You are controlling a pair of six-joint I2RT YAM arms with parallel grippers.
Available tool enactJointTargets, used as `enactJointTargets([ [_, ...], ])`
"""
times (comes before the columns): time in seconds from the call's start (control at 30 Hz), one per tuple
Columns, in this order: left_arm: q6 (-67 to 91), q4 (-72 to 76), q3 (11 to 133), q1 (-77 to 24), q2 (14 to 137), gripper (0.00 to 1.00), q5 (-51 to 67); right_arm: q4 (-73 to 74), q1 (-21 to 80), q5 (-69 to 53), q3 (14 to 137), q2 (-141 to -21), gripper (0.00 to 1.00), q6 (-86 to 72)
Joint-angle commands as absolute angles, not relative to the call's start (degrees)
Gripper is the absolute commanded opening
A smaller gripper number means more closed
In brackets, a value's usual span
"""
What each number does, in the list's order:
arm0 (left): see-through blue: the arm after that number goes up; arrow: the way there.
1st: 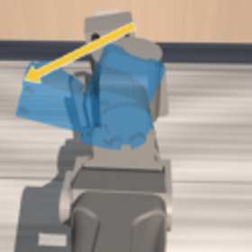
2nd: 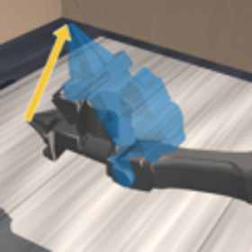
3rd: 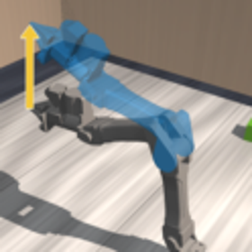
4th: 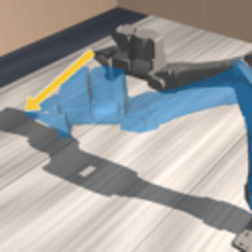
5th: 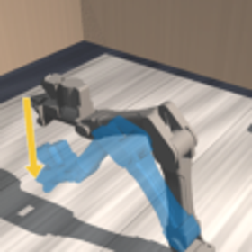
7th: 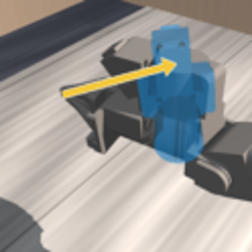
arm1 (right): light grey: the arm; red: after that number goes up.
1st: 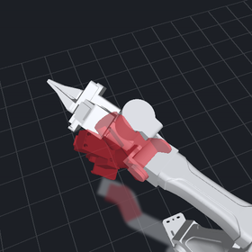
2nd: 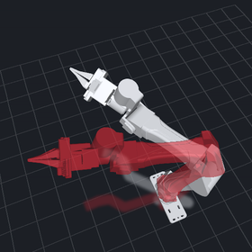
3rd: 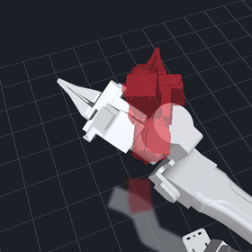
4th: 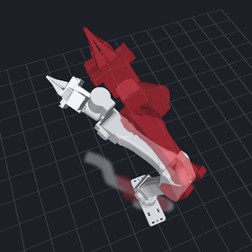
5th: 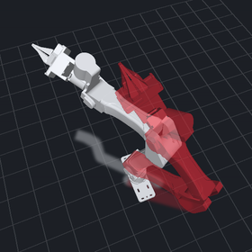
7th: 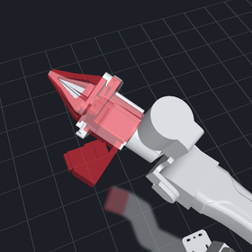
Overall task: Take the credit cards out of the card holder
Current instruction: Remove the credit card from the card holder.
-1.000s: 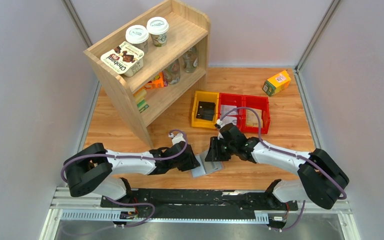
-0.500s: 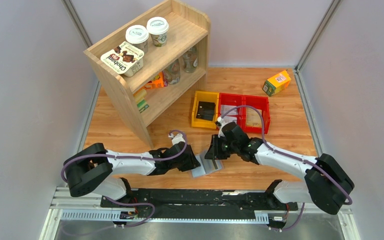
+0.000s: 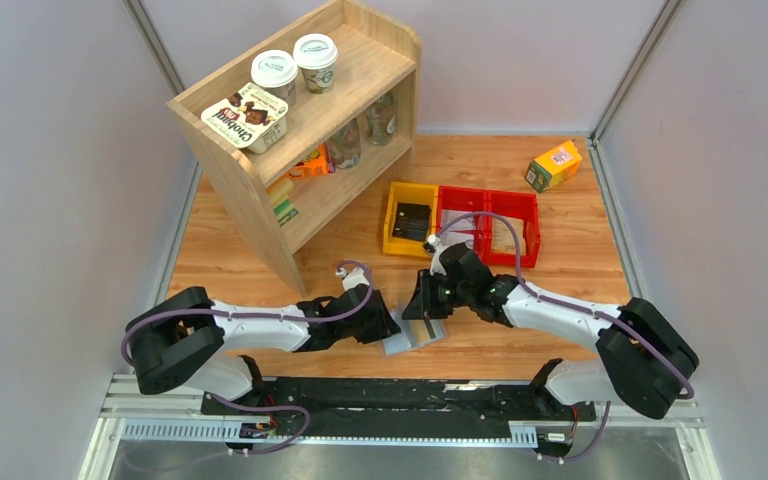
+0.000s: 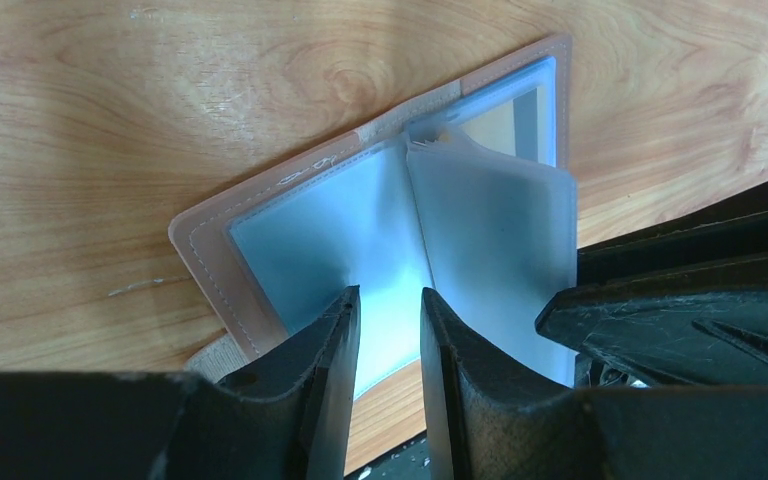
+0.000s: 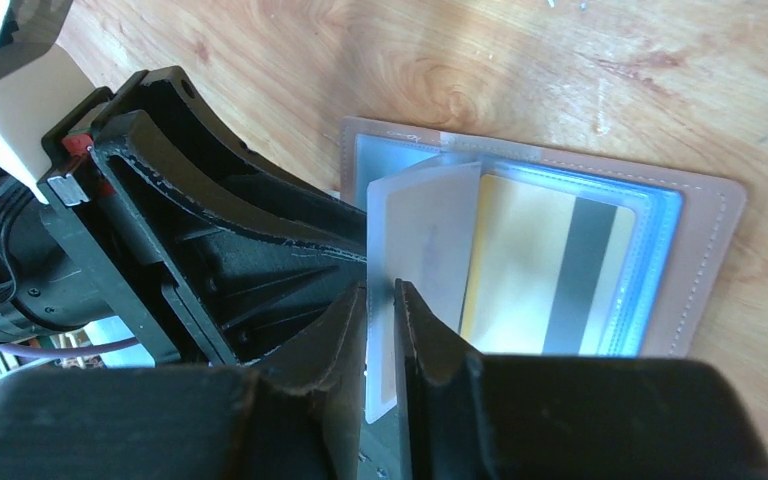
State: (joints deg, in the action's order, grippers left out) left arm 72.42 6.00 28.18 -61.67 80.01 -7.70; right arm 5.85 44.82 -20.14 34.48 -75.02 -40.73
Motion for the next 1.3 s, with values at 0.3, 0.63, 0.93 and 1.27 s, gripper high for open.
enactJointTargets([
  [0.3, 72.9, 4.0, 26.8, -61.5, 79.0, 0.37, -8.1, 1.8, 45.1, -23.1, 34.3, -76.7, 0.29, -41.4],
  [0.63, 72.9, 3.8, 26.8, -61.5, 78.8, 0.37, -8.2, 2.0, 45.9, -23.8, 35.2, -77.4, 0.48, -41.2],
  [0.93, 74.7, 3.4, 24.7, -61.5, 75.6, 0.35, -9.7, 0.5, 46.5, -25.8, 35.0, -76.4, 0.42, -41.4],
  [1.27, 76.8, -3.8, 23.6, -61.5, 67.6, 0.36, -13.6, 0.5, 46.5, -25.4, 34.8, -76.7, 0.41, -41.1],
])
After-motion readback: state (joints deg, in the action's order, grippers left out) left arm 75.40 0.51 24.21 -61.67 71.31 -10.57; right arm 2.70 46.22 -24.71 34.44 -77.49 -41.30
